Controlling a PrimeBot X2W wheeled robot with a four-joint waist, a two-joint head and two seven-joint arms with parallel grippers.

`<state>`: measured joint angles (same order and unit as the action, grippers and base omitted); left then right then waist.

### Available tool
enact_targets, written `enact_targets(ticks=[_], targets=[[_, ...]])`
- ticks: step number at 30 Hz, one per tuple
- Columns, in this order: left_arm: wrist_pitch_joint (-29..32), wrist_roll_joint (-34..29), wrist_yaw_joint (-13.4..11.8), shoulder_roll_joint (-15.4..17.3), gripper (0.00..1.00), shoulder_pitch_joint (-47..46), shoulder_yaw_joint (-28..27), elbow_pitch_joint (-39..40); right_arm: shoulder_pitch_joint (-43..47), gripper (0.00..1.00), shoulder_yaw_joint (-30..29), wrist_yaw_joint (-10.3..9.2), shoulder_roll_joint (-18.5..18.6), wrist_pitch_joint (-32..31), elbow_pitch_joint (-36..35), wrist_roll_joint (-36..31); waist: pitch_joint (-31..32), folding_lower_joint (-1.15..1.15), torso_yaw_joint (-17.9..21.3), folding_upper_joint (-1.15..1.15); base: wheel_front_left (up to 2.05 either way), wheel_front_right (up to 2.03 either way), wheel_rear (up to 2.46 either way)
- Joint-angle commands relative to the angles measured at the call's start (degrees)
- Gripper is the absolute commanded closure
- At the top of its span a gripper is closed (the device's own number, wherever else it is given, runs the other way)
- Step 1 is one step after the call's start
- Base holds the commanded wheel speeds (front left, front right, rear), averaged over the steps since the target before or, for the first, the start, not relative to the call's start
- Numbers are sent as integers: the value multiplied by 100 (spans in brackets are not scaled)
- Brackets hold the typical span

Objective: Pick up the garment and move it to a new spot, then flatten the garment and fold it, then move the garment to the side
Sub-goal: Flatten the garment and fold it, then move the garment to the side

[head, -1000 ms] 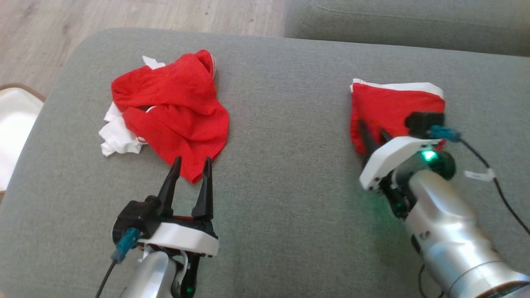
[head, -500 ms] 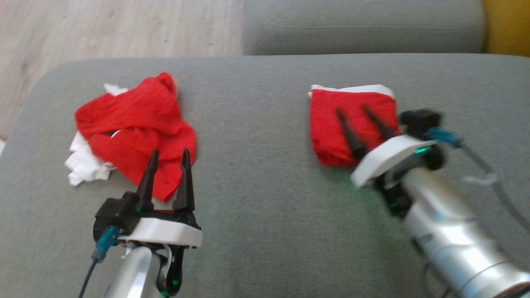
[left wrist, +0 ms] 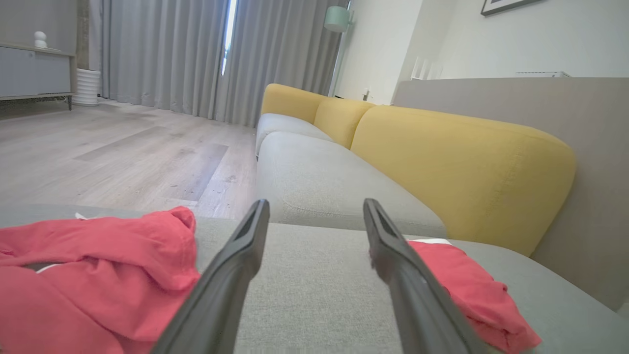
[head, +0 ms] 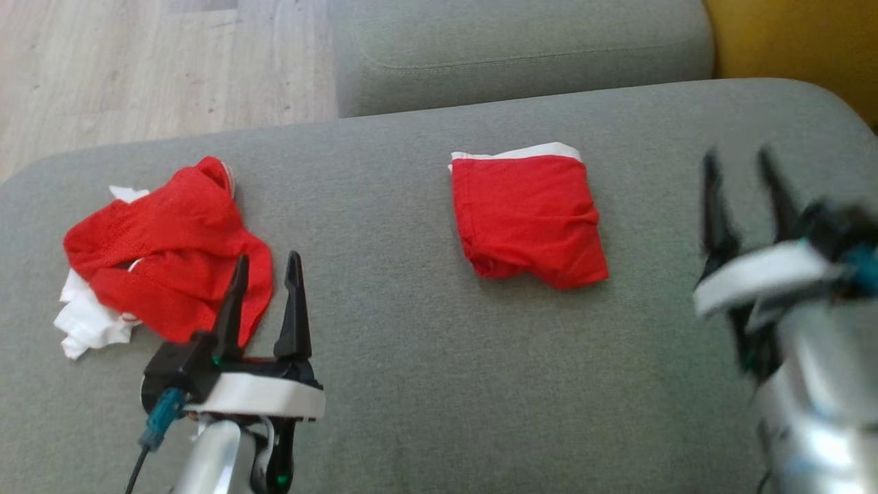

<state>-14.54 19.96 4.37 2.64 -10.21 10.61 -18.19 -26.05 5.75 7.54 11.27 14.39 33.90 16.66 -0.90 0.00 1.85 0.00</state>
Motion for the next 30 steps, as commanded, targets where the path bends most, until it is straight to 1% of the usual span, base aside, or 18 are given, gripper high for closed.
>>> enact_targets(ticks=[1,4,6,10,14,17,24,28,29,30], targets=[[-46,-59,23,26,0,-129,-229,194,-45,0,111,-5,-133,60,-233,-87,-1,0,30,0,0,0,0],[-46,-93,44,25,0,-27,-263,192,433,0,-234,-5,-451,60,-670,-506,-17,0,69,0,0,0,0],[-46,-113,53,25,0,48,-289,209,724,0,-428,-5,-610,60,-876,-661,-21,0,80,0,0,0,0],[-46,-165,55,25,0,189,-322,310,1154,0,-570,-5,-779,60,-1164,-898,-57,0,91,0,0,0,0],[-46,-163,38,24,0,238,-340,422,1317,0,-694,-5,-829,61,-1333,-960,-102,0,78,0,0,0,0],[-46,-161,37,24,0,241,-336,486,1355,0,-650,-5,-835,61,-1378,-851,-139,0,64,0,0,0,0],[-46,-169,23,24,0,130,-257,600,1250,0,-701,-5,-838,61,-1457,-736,-351,0,-24,0,0,0,0],[-46,-154,24,24,0,-21,-168,601,982,0,-752,-5,-838,55,-1292,-838,-589,0,-146,0,0,0,0],[-46,-144,25,24,0,-65,-144,599,877,0,-770,-5,-838,19,-1201,-814,-657,0,-185,0,0,0,0],[-46,-133,26,24,0,-110,-121,597,759,0,-793,-5,-838,-55,-1074,-596,-724,0,-225,0,0,0,0]])
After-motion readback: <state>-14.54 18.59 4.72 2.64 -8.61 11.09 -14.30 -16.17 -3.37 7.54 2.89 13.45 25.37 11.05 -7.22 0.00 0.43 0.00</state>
